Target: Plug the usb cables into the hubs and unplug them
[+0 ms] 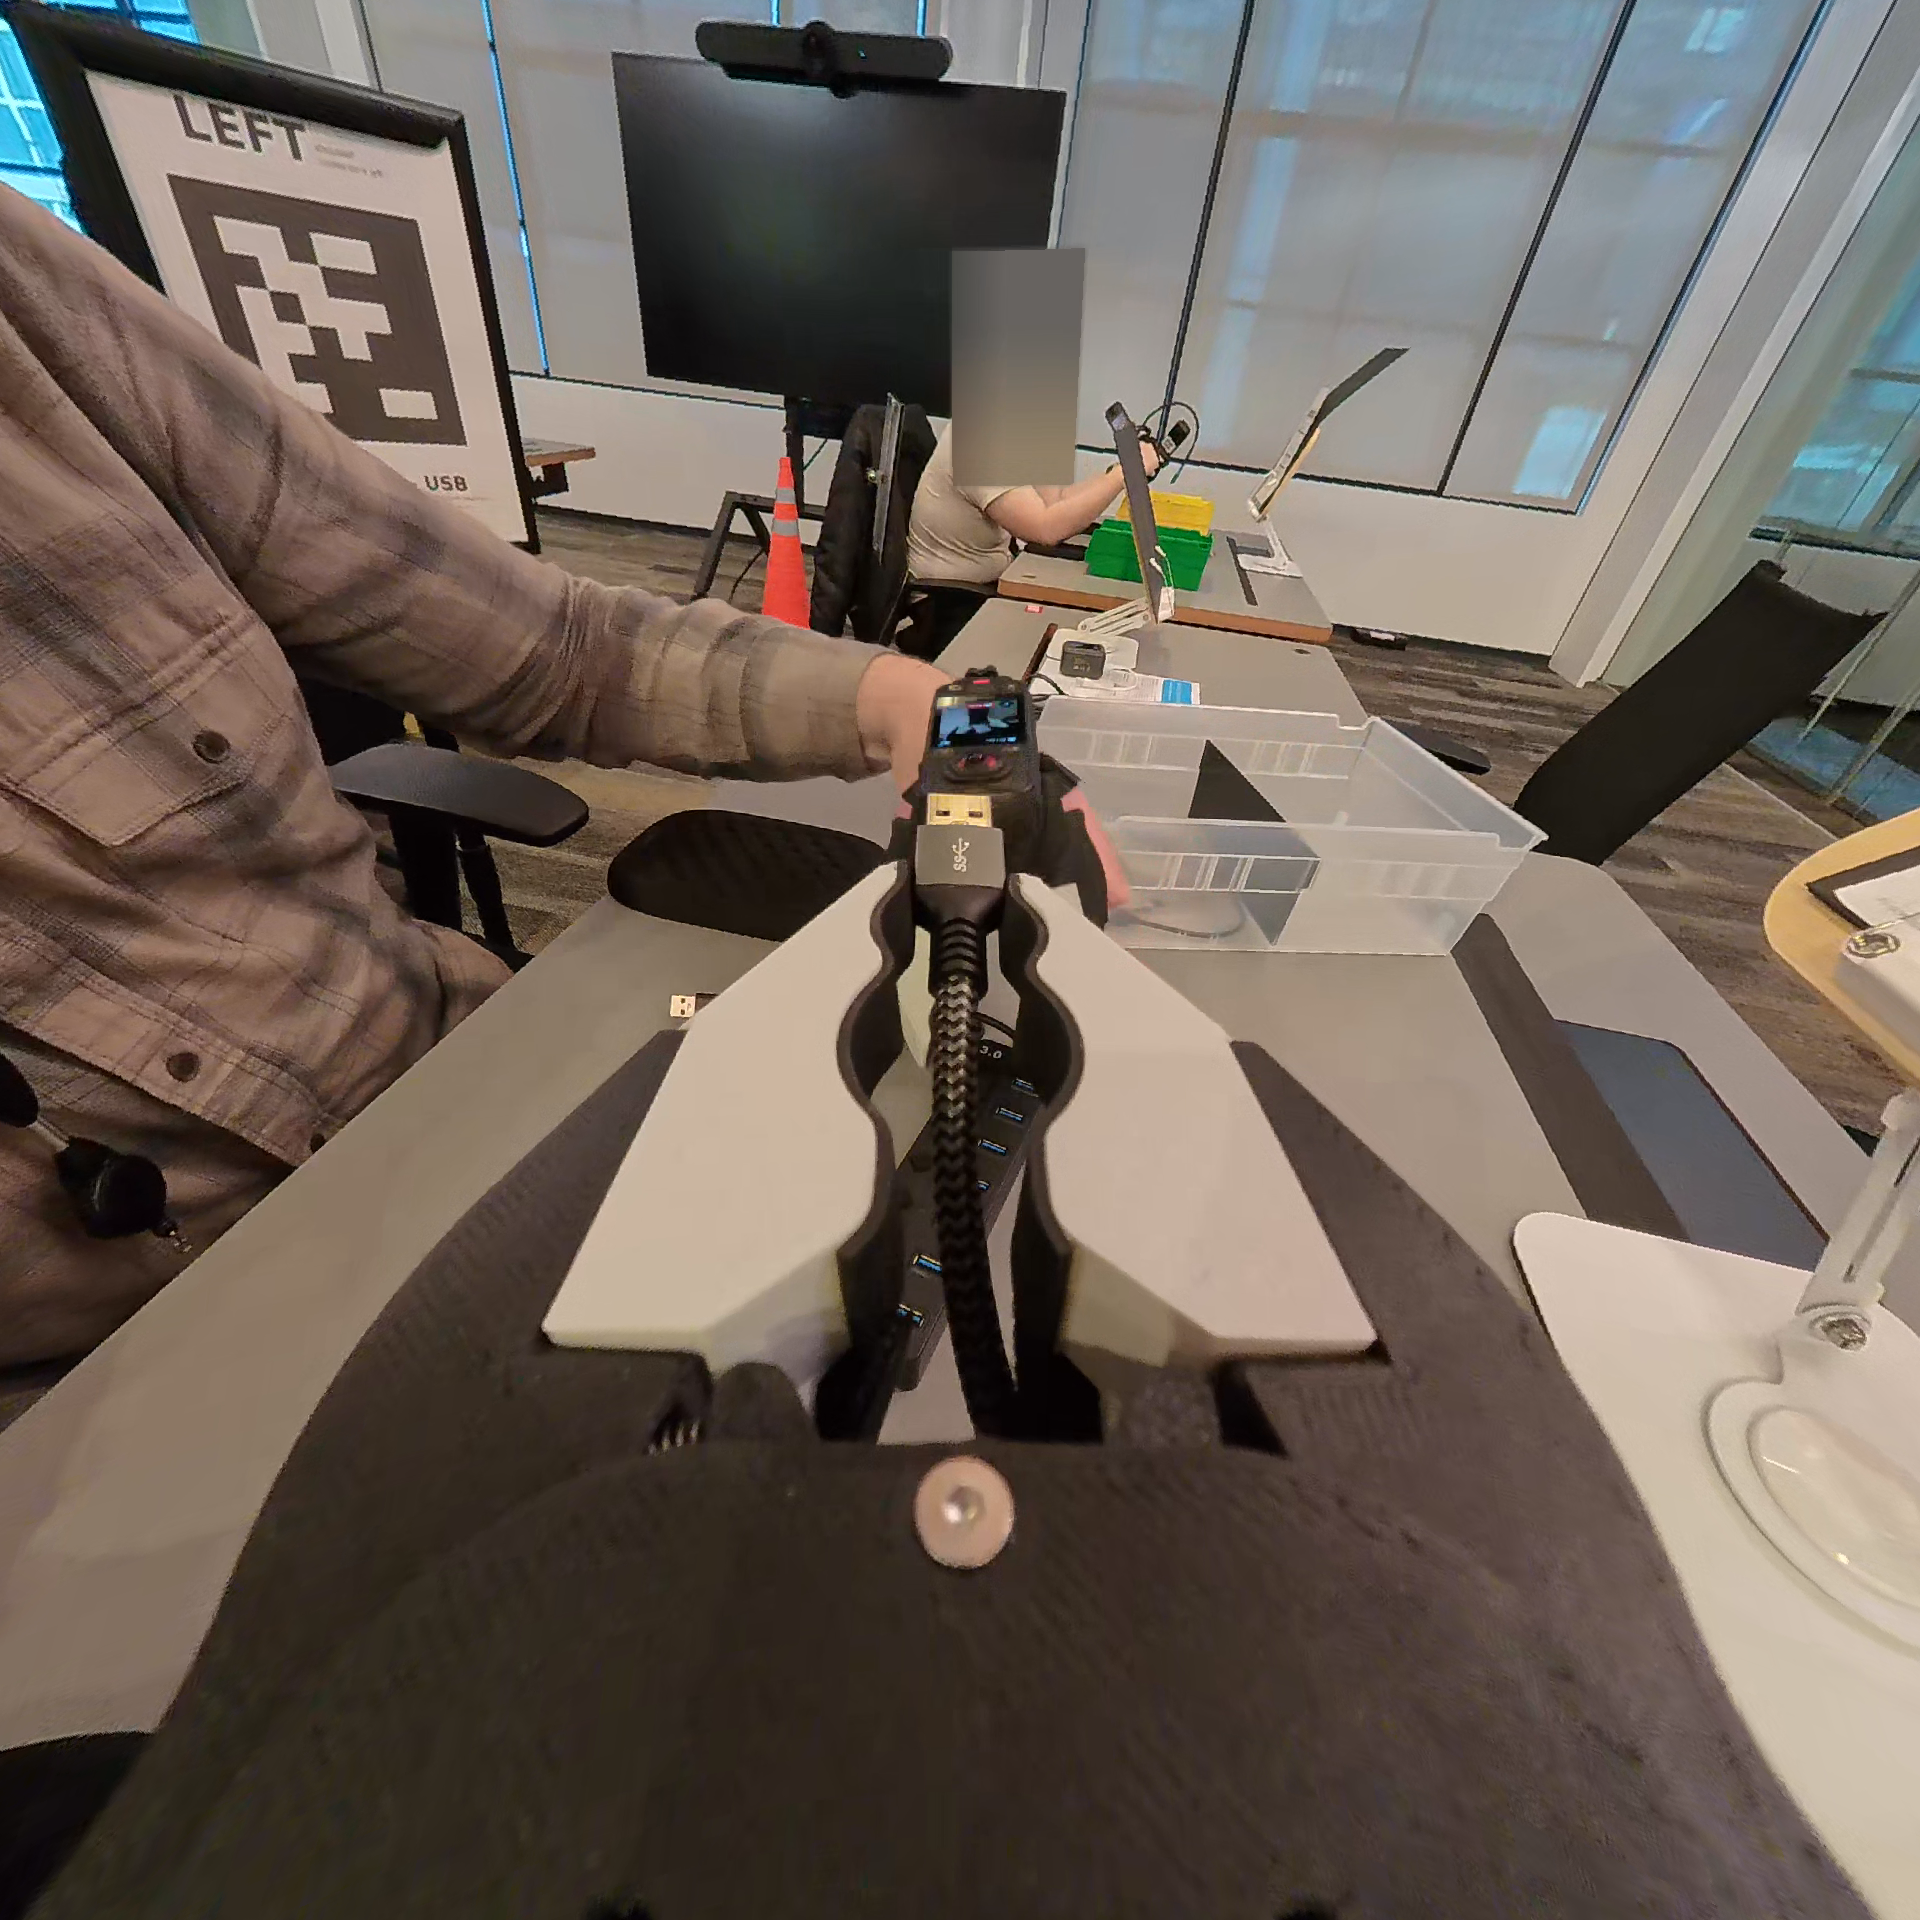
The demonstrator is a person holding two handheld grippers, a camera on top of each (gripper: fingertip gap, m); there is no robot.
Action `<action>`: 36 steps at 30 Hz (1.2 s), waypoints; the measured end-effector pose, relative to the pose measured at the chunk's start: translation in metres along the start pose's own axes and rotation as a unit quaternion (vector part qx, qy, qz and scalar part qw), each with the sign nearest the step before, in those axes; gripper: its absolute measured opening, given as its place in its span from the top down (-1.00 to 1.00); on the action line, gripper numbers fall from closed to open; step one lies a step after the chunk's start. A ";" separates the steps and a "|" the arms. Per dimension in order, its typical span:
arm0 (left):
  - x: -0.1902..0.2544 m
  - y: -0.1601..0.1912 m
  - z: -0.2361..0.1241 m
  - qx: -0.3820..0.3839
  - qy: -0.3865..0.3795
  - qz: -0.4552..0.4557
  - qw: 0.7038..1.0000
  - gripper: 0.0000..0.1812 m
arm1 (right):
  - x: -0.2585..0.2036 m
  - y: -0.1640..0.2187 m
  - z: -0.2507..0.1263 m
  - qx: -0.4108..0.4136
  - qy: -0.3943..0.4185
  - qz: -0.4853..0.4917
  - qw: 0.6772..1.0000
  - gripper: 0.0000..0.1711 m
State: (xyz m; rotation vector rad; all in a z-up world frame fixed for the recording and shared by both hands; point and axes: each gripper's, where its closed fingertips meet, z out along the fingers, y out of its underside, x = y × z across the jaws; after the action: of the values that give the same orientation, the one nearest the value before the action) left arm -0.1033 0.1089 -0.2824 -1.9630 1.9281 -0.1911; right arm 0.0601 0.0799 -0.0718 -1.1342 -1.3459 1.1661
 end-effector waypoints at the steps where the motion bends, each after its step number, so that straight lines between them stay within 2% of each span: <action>1: 0.000 0.001 0.000 0.011 -0.004 -0.018 1.000 0.20 | 0.000 0.000 0.000 0.002 -0.002 0.001 1.000 0.85; 4: -0.013 0.012 0.008 0.005 -0.045 -0.041 0.998 0.15 | -0.001 0.002 0.003 0.002 -0.007 0.004 1.000 0.85; 5: -0.015 0.007 0.009 0.031 -0.043 -0.062 0.997 0.18 | -0.002 0.003 0.005 -0.001 -0.008 0.004 1.000 0.85; 7: -0.002 0.004 0.014 0.061 -0.002 -0.079 0.995 0.19 | -0.004 0.004 0.008 -0.003 -0.012 0.004 1.000 0.85; 10: 0.002 0.000 0.014 0.102 0.015 -0.093 0.990 0.28 | -0.005 0.003 0.008 0.001 -0.017 0.004 1.000 0.85; 17: 0.009 -0.011 0.012 0.191 0.076 -0.082 0.975 0.20 | -0.006 0.000 0.006 0.015 -0.022 0.004 1.000 0.85; 23: 0.023 -0.022 0.014 0.176 0.095 -0.071 0.977 0.34 | -0.004 0.000 0.004 0.019 -0.019 0.005 1.000 0.85; 26: 0.025 -0.025 0.013 0.184 0.090 -0.067 0.976 0.35 | -0.003 0.001 0.003 0.018 -0.017 0.006 1.000 0.84; 31: 0.018 -0.030 0.006 0.225 0.107 -0.020 0.968 0.13 | -0.002 0.002 0.003 0.020 -0.018 0.009 1.000 0.85; 36: 0.027 -0.029 0.024 0.161 0.149 0.050 0.974 0.07 | -0.002 0.007 0.006 0.014 -0.020 0.012 1.000 0.85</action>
State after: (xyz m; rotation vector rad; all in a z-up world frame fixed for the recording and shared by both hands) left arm -0.0661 0.0857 -0.2980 -1.6923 2.0163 -0.7587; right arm 0.0542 0.0786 -0.0796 -1.1160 -1.3452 1.2277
